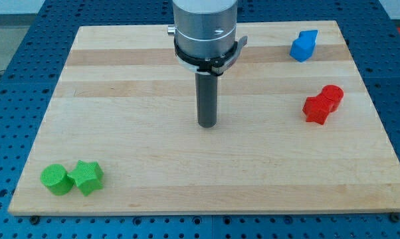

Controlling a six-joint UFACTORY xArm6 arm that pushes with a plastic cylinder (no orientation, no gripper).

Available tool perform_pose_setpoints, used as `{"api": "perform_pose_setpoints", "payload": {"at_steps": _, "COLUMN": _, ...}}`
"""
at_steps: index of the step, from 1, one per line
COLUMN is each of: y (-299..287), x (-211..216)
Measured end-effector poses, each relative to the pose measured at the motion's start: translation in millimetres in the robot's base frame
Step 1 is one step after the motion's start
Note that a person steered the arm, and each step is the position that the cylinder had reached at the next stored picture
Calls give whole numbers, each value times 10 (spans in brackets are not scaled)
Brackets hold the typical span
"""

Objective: Move your arm towards the green star

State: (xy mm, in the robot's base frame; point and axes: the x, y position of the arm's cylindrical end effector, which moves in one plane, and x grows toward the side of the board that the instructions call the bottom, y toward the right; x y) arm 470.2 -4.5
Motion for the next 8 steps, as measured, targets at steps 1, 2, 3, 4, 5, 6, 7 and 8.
{"api": "perform_pose_setpoints", "payload": {"at_steps": 1, "y": 0, "x": 0}}
{"api": "perform_pose_setpoints", "payload": {"at_steps": 2, "y": -1, "x": 0}}
{"api": "perform_pose_setpoints", "payload": {"at_steps": 3, "y": -160, "x": 189}}
{"api": "perform_pose_setpoints", "payload": {"at_steps": 4, "y": -493, "x": 690}}
{"api": "perform_pose_setpoints", "payload": {"at_steps": 5, "y": -816, "x": 1175}}
{"api": "perform_pose_setpoints", "payload": {"at_steps": 6, "y": -1022, "x": 1487}}
{"api": "perform_pose_setpoints", "payload": {"at_steps": 7, "y": -1142, "x": 1484}}
{"api": "perform_pose_setpoints", "payload": {"at_steps": 8, "y": -1561, "x": 1483}}
